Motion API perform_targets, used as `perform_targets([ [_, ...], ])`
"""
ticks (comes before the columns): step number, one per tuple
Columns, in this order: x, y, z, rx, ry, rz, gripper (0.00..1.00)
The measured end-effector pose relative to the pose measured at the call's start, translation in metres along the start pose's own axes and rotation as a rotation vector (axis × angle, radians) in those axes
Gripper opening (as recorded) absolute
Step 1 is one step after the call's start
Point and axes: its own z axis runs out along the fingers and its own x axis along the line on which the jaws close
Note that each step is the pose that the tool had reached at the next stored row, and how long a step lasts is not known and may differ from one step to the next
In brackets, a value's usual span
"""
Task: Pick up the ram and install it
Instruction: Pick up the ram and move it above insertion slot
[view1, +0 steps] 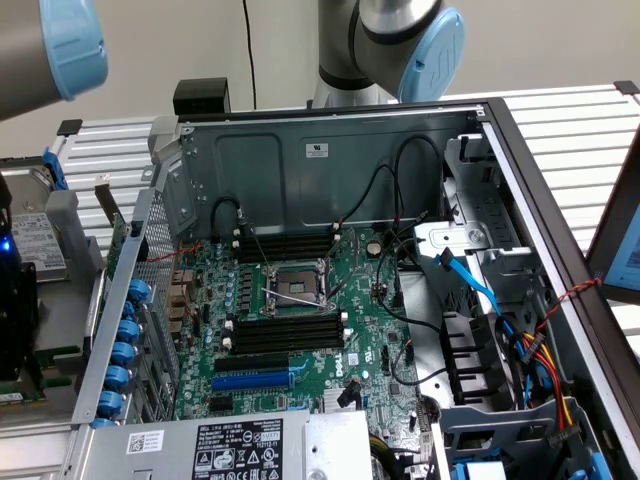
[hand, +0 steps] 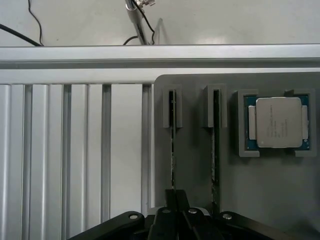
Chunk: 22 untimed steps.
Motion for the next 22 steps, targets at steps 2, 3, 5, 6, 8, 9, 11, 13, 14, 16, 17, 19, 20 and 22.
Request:
perform_targets([
  [2, 0.0, 0.0, 0.0, 0.0001, 0.0, 0.0, 0.12],
  [3, 0.0, 0.0, 0.0, 0.0001, 0.0, 0.0, 0.12],
  [5, 0.0, 0.0, 0.0, 0.0, 0.0, 0.0, 0.12],
  [6, 0.0, 0.0, 0.0, 0.0, 0.0, 0.0, 0.12],
  [8, 0.0, 0.0, 0.0, 0.0, 0.0, 0.0, 0.12],
  [9, 0.0, 0.0, 0.0, 0.0, 0.0, 0.0, 0.12],
  [11, 0.0, 0.0, 0.0, 0.0, 0.0, 0.0, 0.12],
  [13, 0.0, 0.0, 0.0, 0.0, 0.0, 0.0, 0.12],
  [14, 0.0, 0.0, 0.0, 0.0, 0.0, 0.0, 0.12],
  [16, 0.0, 0.0, -0.0008, 0.0004, -0.0003, 0.0, 0.12],
  [17, 0.0, 0.0001, -0.0021, 0.0003, -0.0002, 0.0, 0.12],
  [19, 0.0, 0.0003, -0.0068, 0.0005, -0.0008, 0.0, 0.12],
  [20, 0.0, 0.0004, -0.0097, 0.0003, -0.0007, 0.0, 0.12],
  [22, 0.001, 0.0006, -0.0158, 0.0004, -0.0009, 0.0, 0.12],
])
